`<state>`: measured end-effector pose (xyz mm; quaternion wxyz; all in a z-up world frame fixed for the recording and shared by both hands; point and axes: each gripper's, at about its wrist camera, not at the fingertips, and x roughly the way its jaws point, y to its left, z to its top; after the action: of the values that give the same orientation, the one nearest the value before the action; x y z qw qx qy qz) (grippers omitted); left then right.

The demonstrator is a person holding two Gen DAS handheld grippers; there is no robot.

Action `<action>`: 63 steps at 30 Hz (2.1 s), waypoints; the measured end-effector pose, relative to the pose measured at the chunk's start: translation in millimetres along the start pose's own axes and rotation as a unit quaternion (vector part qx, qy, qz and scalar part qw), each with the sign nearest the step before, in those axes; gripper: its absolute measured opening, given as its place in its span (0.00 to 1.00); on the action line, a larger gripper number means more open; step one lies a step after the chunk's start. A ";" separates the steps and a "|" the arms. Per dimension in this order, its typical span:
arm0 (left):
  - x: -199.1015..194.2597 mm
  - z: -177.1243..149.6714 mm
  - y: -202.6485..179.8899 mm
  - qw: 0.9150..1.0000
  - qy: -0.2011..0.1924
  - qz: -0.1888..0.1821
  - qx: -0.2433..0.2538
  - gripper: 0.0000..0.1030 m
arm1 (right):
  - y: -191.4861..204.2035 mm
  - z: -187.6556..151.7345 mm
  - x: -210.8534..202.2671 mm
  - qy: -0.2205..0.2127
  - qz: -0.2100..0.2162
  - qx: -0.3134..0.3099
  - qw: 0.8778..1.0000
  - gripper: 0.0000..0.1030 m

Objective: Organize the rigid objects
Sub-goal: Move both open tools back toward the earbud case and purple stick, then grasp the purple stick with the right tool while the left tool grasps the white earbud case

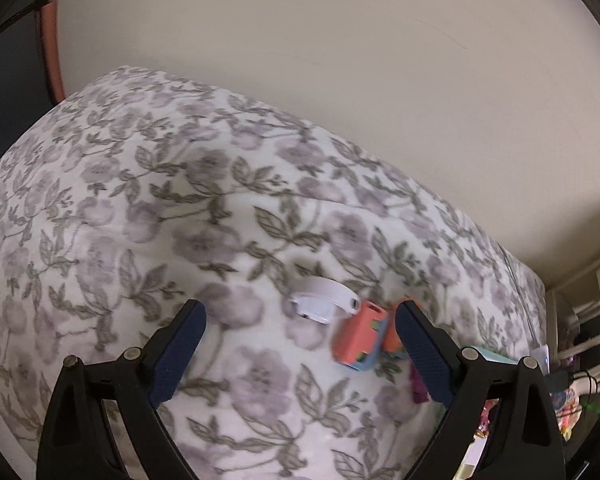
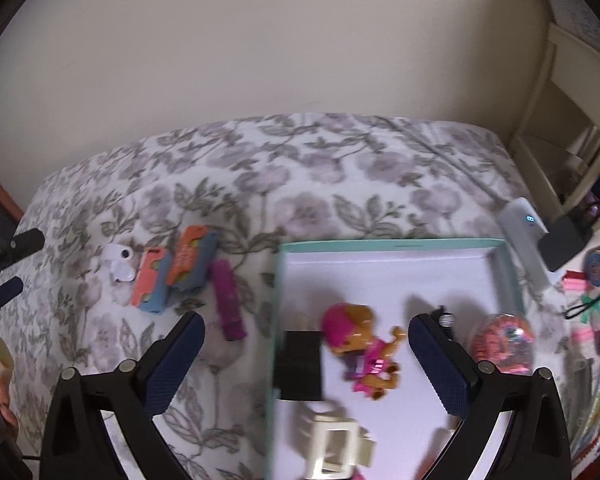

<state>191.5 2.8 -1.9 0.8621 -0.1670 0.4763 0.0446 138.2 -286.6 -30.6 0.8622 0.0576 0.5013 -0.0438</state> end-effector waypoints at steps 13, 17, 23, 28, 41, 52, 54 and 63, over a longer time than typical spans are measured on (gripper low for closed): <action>19.7 16.9 34.8 0.999 0.020 0.016 -0.025 0.93 | 46.5 -1.7 21.2 -0.014 0.061 -0.016 0.998 0.98; 33.0 18.4 30.7 0.999 0.029 0.015 -0.015 0.93 | 51.4 -1.0 27.4 -0.014 0.073 -0.017 0.997 0.87; 56.0 16.0 23.5 0.999 0.045 0.020 -0.002 0.93 | 57.0 -0.9 47.3 0.000 0.066 -0.023 0.998 0.73; 78.9 7.4 14.8 0.997 0.069 0.021 0.017 0.93 | 59.9 -3.5 62.2 0.012 0.068 -0.024 0.997 0.58; 100.2 0.3 10.7 0.996 0.077 0.025 0.032 0.92 | 59.9 -7.1 82.6 0.026 0.062 -0.025 0.997 0.47; 109.3 -7.1 7.2 0.998 0.055 0.003 0.035 0.91 | 61.2 -9.8 87.0 0.029 0.056 -0.034 0.997 0.40; 111.5 -7.9 7.7 0.998 0.050 -0.003 0.031 0.84 | 60.9 -9.8 87.3 0.029 0.055 -0.036 0.997 0.38; 108.0 -5.1 6.4 0.999 0.001 -0.040 0.032 0.67 | 63.7 -11.3 88.1 0.028 0.058 -0.045 0.997 0.35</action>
<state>244.5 -1.8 -96.3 0.8678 -0.1583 0.4710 -0.0051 180.4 -223.5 -109.2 0.8508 0.0489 0.5224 0.0305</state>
